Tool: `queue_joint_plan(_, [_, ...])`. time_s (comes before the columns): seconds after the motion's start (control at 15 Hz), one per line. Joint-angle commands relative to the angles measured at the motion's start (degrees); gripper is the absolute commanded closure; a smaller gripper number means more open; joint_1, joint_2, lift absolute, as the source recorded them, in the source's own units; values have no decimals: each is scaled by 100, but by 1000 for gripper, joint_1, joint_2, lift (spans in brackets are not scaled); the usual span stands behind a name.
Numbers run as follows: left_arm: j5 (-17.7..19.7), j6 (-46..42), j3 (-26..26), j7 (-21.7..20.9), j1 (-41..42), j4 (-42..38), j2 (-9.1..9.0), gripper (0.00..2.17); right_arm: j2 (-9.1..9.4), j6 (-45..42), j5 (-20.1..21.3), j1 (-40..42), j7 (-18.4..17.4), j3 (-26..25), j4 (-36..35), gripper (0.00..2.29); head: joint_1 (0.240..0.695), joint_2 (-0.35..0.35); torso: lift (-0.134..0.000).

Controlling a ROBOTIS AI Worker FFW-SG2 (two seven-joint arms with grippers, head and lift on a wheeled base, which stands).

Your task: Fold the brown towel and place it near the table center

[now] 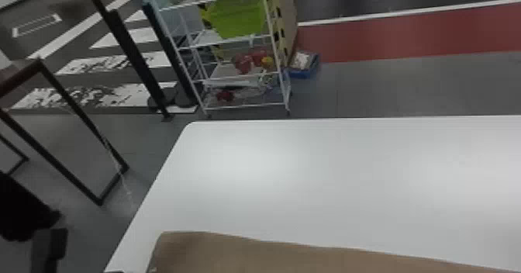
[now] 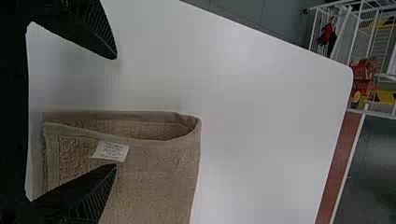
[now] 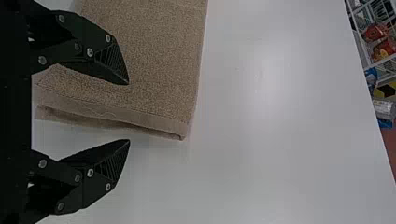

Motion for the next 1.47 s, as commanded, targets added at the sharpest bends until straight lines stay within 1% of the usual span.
queue_joint_plan(0.0, [-153,-94,-83,66,3,17,8,49,24,-18,-139,79,19,-140,-35,60,695,337,-122])
queue_joint_plan(0.13, [-180,-111,-162,127,3,53,17,49,51,-18,-210,114,19,-245,-35,63,695,343,-122])
queue_joint_plan(0.2, [-303,-164,-259,145,-6,96,17,49,51,-18,-254,132,19,-289,-35,63,695,342,-122])
queue_joint_plan(0.4, [-320,-252,-373,268,-32,255,61,49,59,-18,-271,150,19,-342,-35,66,695,331,-122])
queue_joint_plan(0.53, [-364,-269,-452,338,-85,334,87,53,95,-36,-368,150,19,-536,-96,66,695,326,-122])
queue_joint_plan(0.6, [-408,-269,-470,338,-129,387,96,73,103,-18,-482,150,19,-703,-149,66,695,321,-122])
queue_joint_plan(0.73, [-417,-269,-531,277,-164,422,96,171,174,-18,-658,141,19,-993,-245,56,695,305,-122])
queue_joint_plan(0.8, [-435,-269,-567,233,-199,457,96,255,200,-36,-658,141,19,-1063,-272,53,695,278,-122])
queue_joint_plan(0.87, [-452,-252,-584,154,-226,501,105,272,200,-18,-658,141,19,-1080,-281,49,695,262,-122])
queue_joint_plan(0.93, [-514,-252,-619,57,-252,536,114,350,200,-18,-658,141,19,-1098,-281,49,695,249,-122])
queue_joint_plan(1.0, [-549,-252,-628,-66,-287,580,140,498,218,-36,-658,141,19,-1116,-272,49,695,235,-122])
queue_joint_plan(1.07, [-566,-252,-628,-189,-340,633,175,721,218,-53,-728,141,19,-1151,-272,49,695,221,-122])
queue_joint_plan(1.13, [-593,-252,-611,-294,-384,685,219,1173,218,-53,-763,141,19,-1168,-272,49,695,210,-122])
queue_joint_plan(1.2, [-610,-252,-593,-365,-410,729,263,1669,218,-53,-772,141,19,-1168,-272,49,695,198,-122])
queue_joint_plan(1.27, [-628,-252,-567,-391,-419,729,263,2013,226,-53,-763,141,19,-1168,-263,49,695,198,-122])
queue_joint_plan(1.4, [-610,-252,-452,-523,-419,685,263,2030,235,-53,-772,141,19,-1177,-245,49,695,204,-122])
